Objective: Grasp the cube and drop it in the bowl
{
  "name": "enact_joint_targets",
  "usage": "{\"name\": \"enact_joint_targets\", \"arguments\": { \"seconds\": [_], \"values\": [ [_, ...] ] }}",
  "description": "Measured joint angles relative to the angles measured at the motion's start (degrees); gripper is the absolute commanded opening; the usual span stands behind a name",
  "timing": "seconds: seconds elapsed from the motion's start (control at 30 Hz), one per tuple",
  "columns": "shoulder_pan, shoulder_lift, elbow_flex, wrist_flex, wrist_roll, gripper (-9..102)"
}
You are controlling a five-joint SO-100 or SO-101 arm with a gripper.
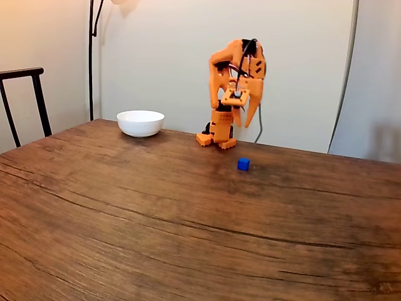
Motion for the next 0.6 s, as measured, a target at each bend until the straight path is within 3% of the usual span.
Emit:
{"name": "enact_joint_targets", "arguments": {
  "seconds": [0.17, 0.6],
  "values": [
    [-2.99, -5.98, -1.93, -0.70, -7.03, 26],
    [-4.31, -11.60, 6.24, -16.52, -9.49, 38]
  ]
}}
